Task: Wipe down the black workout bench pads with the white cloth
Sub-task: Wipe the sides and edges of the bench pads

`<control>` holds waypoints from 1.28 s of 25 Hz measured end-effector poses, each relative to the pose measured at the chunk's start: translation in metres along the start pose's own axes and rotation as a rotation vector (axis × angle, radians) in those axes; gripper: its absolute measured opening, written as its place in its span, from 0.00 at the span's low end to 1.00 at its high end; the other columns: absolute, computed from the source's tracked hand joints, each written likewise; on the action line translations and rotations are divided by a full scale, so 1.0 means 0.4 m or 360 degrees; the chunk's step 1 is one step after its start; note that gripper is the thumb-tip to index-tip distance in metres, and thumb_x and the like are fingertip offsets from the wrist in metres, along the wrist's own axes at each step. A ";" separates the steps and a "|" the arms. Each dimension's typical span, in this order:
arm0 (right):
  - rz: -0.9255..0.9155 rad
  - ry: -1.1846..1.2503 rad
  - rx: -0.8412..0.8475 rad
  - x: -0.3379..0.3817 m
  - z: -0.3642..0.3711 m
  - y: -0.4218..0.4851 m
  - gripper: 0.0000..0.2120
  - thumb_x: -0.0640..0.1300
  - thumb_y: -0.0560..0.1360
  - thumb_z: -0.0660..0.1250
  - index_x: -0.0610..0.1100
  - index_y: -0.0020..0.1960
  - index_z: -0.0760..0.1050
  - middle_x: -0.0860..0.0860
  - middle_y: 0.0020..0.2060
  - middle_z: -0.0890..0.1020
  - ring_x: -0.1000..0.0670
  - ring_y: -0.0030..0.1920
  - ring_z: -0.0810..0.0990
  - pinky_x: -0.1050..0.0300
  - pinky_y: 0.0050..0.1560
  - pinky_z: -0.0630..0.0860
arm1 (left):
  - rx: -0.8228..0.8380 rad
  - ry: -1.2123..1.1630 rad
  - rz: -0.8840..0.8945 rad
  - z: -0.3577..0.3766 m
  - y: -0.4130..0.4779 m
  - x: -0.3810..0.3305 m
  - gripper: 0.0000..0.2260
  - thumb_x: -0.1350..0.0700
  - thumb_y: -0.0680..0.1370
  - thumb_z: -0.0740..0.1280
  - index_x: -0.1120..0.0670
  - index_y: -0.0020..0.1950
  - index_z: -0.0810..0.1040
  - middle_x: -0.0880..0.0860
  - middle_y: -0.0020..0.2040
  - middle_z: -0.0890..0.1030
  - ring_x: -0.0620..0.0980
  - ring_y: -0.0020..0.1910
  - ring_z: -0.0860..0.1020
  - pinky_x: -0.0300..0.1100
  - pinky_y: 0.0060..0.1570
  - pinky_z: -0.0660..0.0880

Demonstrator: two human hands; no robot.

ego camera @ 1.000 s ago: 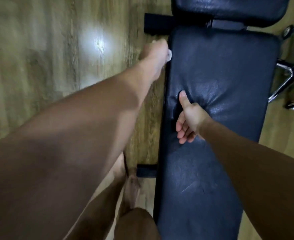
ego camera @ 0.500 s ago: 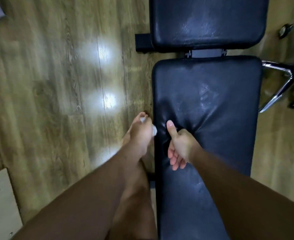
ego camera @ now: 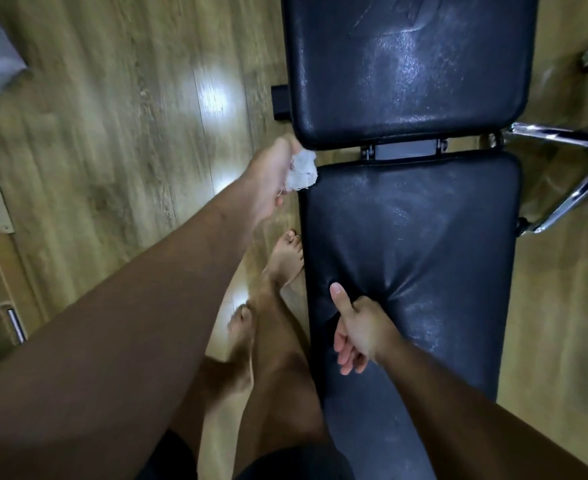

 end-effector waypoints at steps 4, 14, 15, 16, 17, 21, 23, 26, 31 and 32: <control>0.0006 -0.0024 -0.0006 0.002 0.003 -0.007 0.45 0.70 0.76 0.44 0.31 0.32 0.77 0.36 0.26 0.81 0.38 0.28 0.83 0.56 0.24 0.75 | 0.0409 0.0087 -0.0222 -0.051 0.025 -0.023 0.07 0.56 0.79 0.61 0.51 0.42 0.76 0.51 0.42 0.77 0.47 0.36 0.71 0.38 0.34 0.65; -0.0792 0.0304 -0.1116 0.273 -0.133 -0.089 0.10 0.55 0.72 0.71 0.50 0.48 0.77 0.49 0.42 0.84 0.50 0.43 0.83 0.53 0.46 0.78 | 0.0373 0.0194 -0.0172 -0.023 0.056 -0.037 0.04 0.59 0.78 0.67 0.57 0.50 0.80 0.53 0.37 0.79 0.45 0.29 0.74 0.35 0.27 0.72; -0.0955 -0.0015 -0.1243 0.339 -0.137 -0.088 0.16 0.57 0.70 0.72 0.53 0.55 0.76 0.51 0.49 0.82 0.50 0.50 0.80 0.53 0.53 0.76 | 0.0338 0.0251 -0.0152 -0.022 0.057 -0.039 0.03 0.58 0.78 0.67 0.55 0.45 0.80 0.51 0.33 0.78 0.45 0.28 0.73 0.35 0.28 0.70; -0.1054 -0.0369 -0.1254 0.389 -0.132 -0.074 0.23 0.59 0.68 0.72 0.54 0.61 0.73 0.50 0.56 0.78 0.48 0.57 0.76 0.52 0.58 0.74 | 0.0281 0.0320 -0.0134 -0.022 0.061 -0.042 0.06 0.56 0.77 0.67 0.54 0.40 0.78 0.50 0.31 0.76 0.45 0.27 0.72 0.36 0.30 0.68; -0.1052 -0.0671 -0.1233 0.424 -0.129 -0.054 0.27 0.59 0.68 0.72 0.54 0.64 0.71 0.49 0.60 0.74 0.46 0.61 0.72 0.49 0.61 0.72 | 0.0237 0.0369 -0.0136 -0.022 0.062 -0.045 0.08 0.54 0.76 0.67 0.52 0.37 0.76 0.49 0.29 0.75 0.45 0.26 0.71 0.37 0.32 0.65; -0.1071 -0.0819 -0.1271 0.463 -0.171 -0.014 0.14 0.51 0.72 0.72 0.48 0.56 0.80 0.46 0.55 0.74 0.45 0.53 0.76 0.48 0.55 0.76 | 0.0430 0.0268 -0.0403 -0.011 0.084 -0.026 0.12 0.50 0.75 0.67 0.50 0.32 0.71 0.46 0.31 0.73 0.44 0.30 0.67 0.41 0.37 0.63; -0.1074 -0.0779 -0.1288 0.452 -0.202 -0.012 0.10 0.47 0.73 0.71 0.47 0.54 0.82 0.47 0.53 0.76 0.45 0.48 0.78 0.50 0.51 0.77 | 0.0537 0.0131 -0.0520 0.000 0.104 -0.008 0.14 0.49 0.75 0.69 0.50 0.32 0.71 0.46 0.33 0.71 0.45 0.34 0.66 0.42 0.41 0.62; -0.1067 -0.0820 -0.1378 0.452 -0.217 -0.007 0.08 0.45 0.73 0.71 0.45 0.51 0.83 0.44 0.51 0.77 0.44 0.45 0.79 0.51 0.47 0.77 | 0.0627 -0.0064 -0.0657 0.033 0.130 0.017 0.08 0.50 0.74 0.71 0.51 0.38 0.75 0.48 0.40 0.76 0.48 0.44 0.74 0.43 0.50 0.66; -0.0840 -0.0989 -0.1511 0.502 -0.207 0.024 0.10 0.49 0.70 0.74 0.43 0.46 0.83 0.42 0.44 0.78 0.41 0.41 0.78 0.57 0.39 0.69 | 0.0633 -0.0233 -0.0696 0.059 0.163 0.024 0.05 0.57 0.75 0.65 0.54 0.41 0.79 0.53 0.48 0.82 0.52 0.43 0.80 0.43 0.49 0.77; -0.0837 -0.0975 -0.1506 0.503 -0.213 0.017 0.10 0.49 0.70 0.74 0.43 0.46 0.83 0.42 0.44 0.78 0.42 0.41 0.77 0.58 0.39 0.69 | 0.0682 -0.0233 -0.0670 0.059 0.160 0.022 0.05 0.56 0.76 0.65 0.53 0.41 0.79 0.53 0.46 0.82 0.51 0.40 0.80 0.40 0.44 0.77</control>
Point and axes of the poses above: each hand's wrist, its own y-axis towards the middle knuckle, its own z-axis out of the palm, x = y × z, the point moved 3 cm from there along y, towards the middle knuckle
